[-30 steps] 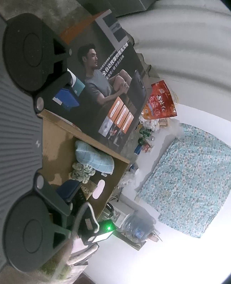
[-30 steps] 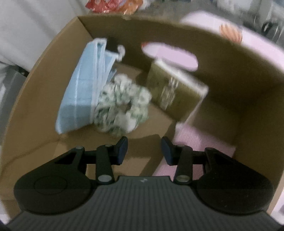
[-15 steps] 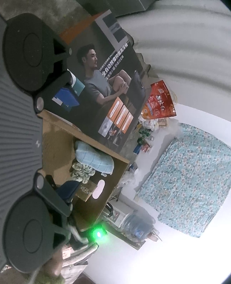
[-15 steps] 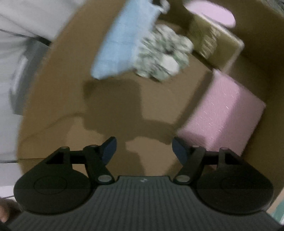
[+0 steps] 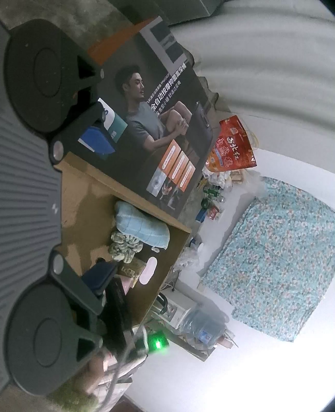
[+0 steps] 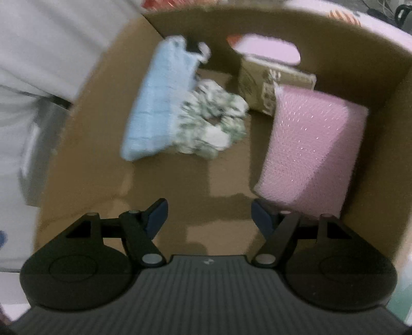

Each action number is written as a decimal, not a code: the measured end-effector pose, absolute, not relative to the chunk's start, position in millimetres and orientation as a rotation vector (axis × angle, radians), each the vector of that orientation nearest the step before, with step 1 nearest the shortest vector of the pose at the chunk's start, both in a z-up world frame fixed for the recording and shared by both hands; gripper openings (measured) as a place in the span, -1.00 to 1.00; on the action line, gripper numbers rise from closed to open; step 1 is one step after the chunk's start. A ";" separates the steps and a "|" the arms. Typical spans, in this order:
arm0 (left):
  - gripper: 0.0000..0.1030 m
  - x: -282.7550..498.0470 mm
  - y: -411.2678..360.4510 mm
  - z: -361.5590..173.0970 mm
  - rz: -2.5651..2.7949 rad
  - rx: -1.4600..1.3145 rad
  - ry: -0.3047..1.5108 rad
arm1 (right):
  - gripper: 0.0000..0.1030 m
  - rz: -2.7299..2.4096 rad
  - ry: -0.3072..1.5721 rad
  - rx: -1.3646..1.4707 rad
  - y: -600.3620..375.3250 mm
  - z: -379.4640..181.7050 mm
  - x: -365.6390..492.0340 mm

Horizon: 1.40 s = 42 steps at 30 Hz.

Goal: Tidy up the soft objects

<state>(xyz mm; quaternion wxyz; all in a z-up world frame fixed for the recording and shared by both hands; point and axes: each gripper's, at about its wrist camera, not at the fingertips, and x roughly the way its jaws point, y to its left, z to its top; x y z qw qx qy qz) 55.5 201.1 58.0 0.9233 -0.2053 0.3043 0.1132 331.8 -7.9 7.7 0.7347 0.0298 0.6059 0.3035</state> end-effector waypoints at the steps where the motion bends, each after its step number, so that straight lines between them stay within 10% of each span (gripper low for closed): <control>1: 0.81 54.8 199.8 58.9 0.230 -0.420 0.623 | 0.40 0.690 1.306 0.093 -15.4 18.7 327.4; 15: 0.87 36.1 148.4 73.4 0.076 -0.343 0.569 | 0.67 0.741 0.748 0.402 -204.5 146.3 205.6; 22: 0.93 30.9 103.6 71.8 -0.074 -0.315 0.548 | 0.98 0.421 0.618 0.249 -271.3 124.2 111.2; 42: 1.00 42.0 -49.5 48.7 -0.458 -0.133 0.633 | 0.98 -0.119 0.532 0.247 -371.1 -1.6 1.9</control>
